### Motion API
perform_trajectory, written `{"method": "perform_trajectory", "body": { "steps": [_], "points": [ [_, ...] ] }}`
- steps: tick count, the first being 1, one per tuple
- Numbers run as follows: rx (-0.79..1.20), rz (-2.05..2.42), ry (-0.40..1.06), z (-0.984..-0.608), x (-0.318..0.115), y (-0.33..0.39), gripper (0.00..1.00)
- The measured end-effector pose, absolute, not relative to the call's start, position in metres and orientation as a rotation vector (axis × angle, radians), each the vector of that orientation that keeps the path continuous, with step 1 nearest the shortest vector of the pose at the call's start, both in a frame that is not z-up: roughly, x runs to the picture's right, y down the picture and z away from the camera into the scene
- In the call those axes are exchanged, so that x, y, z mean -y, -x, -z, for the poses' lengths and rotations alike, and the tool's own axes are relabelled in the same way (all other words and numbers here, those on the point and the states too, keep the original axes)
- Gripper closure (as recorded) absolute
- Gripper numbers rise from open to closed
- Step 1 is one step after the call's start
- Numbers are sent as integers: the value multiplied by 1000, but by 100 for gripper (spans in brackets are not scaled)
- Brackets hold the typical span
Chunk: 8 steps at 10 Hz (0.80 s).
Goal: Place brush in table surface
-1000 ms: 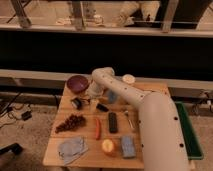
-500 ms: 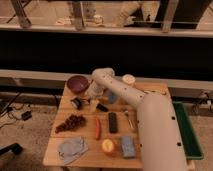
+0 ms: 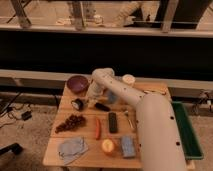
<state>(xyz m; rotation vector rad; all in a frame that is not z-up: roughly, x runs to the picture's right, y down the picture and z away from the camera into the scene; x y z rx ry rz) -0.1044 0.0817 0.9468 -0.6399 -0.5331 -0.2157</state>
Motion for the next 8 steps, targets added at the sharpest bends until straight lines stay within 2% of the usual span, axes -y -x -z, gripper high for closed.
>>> {"method": "perform_trajectory", "body": {
  "steps": [2, 8],
  "points": [
    [536, 211, 640, -947, -82, 105, 83],
    [501, 120, 629, -933, -66, 100, 83]
  ]
}}
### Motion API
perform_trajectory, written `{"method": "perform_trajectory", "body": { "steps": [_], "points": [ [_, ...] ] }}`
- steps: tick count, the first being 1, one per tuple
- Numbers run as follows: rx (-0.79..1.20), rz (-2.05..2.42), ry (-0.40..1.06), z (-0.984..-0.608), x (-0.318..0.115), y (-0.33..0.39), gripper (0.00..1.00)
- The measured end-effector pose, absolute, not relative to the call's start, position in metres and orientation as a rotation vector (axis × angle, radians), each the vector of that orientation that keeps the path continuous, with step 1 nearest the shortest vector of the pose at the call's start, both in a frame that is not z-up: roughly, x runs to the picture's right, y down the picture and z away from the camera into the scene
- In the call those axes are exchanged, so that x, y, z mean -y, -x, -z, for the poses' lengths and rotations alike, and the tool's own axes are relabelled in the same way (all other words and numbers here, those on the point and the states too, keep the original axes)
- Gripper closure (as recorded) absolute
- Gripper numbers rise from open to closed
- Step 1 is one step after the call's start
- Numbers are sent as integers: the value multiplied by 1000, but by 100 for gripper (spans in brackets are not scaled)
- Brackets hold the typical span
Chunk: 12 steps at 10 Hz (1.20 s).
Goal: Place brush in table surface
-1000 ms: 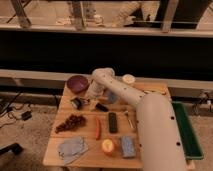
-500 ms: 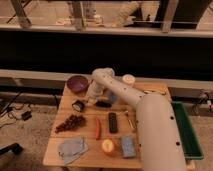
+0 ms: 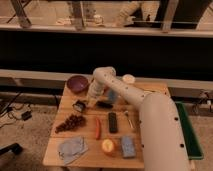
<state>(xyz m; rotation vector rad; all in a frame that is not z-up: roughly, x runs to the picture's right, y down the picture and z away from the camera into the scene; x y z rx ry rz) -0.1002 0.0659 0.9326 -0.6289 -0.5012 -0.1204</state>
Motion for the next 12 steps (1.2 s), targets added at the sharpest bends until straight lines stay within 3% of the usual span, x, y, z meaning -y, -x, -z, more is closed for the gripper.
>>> {"method": "perform_trajectory", "body": {
  "steps": [8, 12],
  "points": [
    [467, 43, 532, -889, -17, 97, 83],
    [482, 64, 507, -877, -13, 109, 83]
  ]
}}
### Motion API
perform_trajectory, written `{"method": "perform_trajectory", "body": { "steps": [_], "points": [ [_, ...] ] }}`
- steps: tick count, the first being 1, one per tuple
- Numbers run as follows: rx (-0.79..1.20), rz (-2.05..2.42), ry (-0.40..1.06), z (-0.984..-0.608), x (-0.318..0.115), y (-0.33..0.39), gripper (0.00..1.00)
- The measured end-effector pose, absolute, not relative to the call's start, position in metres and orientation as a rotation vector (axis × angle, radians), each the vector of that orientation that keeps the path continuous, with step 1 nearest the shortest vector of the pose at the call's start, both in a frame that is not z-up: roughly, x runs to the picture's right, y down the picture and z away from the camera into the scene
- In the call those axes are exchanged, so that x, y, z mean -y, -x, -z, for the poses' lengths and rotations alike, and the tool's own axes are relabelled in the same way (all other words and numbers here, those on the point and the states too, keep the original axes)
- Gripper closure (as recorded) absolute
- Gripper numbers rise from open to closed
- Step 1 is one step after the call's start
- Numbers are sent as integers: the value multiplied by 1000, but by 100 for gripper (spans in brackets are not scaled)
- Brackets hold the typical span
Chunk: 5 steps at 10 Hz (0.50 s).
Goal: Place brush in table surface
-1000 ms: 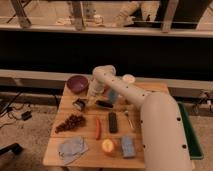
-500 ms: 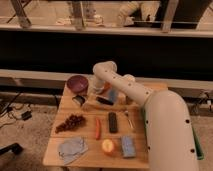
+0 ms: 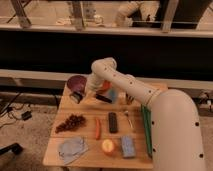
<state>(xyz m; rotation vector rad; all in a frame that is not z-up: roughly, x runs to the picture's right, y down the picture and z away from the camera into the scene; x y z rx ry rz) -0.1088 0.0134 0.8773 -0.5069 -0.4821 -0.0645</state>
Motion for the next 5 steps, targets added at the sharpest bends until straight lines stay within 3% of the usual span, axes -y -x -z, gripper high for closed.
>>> {"method": "perform_trajectory", "body": {
  "steps": [5],
  "points": [
    [480, 80, 552, -894, -34, 116, 83]
  ]
}}
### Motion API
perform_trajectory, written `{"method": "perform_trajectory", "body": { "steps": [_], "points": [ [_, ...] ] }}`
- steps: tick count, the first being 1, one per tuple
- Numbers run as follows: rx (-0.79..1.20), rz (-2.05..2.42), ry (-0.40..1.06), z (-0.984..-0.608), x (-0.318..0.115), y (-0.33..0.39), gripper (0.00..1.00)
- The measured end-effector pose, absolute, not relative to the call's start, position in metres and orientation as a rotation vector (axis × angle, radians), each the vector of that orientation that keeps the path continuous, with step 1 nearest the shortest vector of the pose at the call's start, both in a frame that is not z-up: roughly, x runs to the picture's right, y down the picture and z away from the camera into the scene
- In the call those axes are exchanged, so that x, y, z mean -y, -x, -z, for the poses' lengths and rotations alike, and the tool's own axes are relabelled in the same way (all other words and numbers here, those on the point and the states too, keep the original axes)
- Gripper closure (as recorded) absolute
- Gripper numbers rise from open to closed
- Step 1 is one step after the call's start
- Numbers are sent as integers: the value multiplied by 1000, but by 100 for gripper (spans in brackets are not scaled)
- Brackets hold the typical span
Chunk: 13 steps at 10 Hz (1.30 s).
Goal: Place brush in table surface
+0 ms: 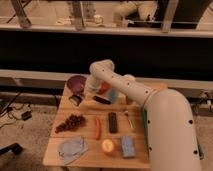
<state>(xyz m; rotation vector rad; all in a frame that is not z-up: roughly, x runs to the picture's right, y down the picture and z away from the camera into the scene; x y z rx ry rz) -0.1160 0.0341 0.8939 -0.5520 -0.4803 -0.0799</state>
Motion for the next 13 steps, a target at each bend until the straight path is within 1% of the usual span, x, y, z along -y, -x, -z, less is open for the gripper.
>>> {"method": "perform_trajectory", "body": {
  "steps": [8, 11, 12, 13],
  "points": [
    [438, 62, 602, -932, -59, 108, 83],
    [436, 60, 606, -936, -62, 108, 83],
    [437, 61, 605, -935, -62, 108, 81],
    [436, 60, 606, -936, -62, 108, 75]
  ]
}}
